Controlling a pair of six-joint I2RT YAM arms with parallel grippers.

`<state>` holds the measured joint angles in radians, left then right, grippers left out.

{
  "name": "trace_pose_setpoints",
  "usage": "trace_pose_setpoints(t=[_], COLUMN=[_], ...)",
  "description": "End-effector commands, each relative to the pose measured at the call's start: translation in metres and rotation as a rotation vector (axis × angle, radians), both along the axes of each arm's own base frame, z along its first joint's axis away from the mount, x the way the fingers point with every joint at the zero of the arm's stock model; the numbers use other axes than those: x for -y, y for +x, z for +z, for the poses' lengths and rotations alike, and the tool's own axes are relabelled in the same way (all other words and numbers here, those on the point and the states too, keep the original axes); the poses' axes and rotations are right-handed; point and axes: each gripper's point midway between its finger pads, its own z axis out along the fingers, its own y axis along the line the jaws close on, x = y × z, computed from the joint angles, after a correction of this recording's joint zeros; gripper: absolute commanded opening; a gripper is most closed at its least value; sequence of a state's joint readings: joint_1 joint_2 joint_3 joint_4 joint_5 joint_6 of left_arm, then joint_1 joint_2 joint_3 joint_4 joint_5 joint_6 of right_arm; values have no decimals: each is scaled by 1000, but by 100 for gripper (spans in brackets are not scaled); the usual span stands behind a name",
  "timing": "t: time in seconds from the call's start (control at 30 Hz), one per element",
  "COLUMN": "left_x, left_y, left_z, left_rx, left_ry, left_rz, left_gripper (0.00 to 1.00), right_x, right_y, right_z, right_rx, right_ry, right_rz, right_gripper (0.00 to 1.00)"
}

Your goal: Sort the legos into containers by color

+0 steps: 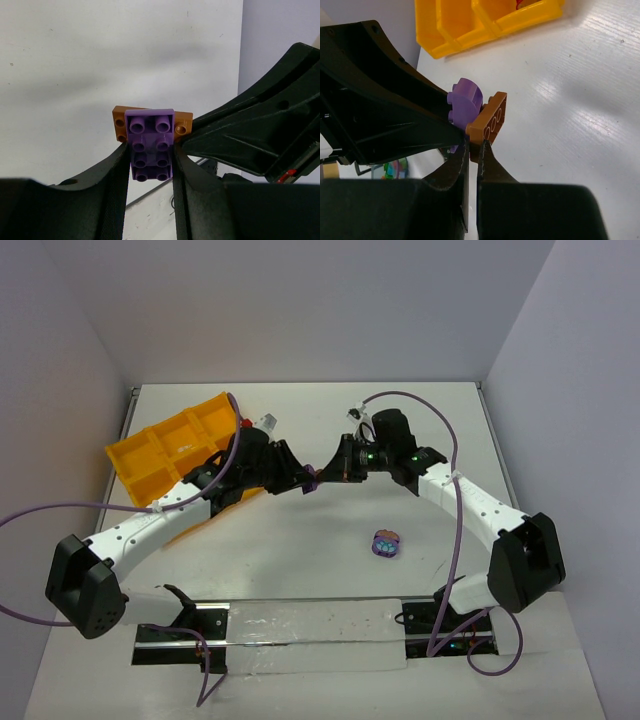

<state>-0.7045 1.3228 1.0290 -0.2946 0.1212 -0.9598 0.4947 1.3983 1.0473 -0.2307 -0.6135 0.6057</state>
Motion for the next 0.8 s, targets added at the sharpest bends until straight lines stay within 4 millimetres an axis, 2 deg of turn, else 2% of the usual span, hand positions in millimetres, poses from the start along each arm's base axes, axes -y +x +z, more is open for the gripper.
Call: trace_pose_setpoints(t=[0.0, 0.17, 0.37, 0.5, 0.6, 0.63, 0.77], left_x=[4, -6, -28, -74, -138, -152, -192], left_y=[6, 9, 15, 20, 23, 23, 24], left_z=[26, 29, 34, 19, -8, -11, -14], left_rx=[65, 75, 91, 58, -28, -29, -26], left_ry=[-59, -53, -29, 93, 265, 307, 407], left_rz=[-6, 15, 57, 162, 333, 369, 460], left_gripper=[0, 0, 0, 0, 0, 0, 0], right_x=[-10, 0, 15, 22, 26, 26, 26], right_y=[5, 10, 19, 19, 19, 19, 19], right_z=[28, 15, -5, -7, -9, -10, -13], right_rx=[81, 64, 26, 40, 46, 45, 37], right_ry=[56, -2, -77, -108, -123, -126, -127], right_rz=[19, -39, -131, -147, -152, -152, -147], right_gripper=[0, 0, 0, 0, 0, 0, 0])
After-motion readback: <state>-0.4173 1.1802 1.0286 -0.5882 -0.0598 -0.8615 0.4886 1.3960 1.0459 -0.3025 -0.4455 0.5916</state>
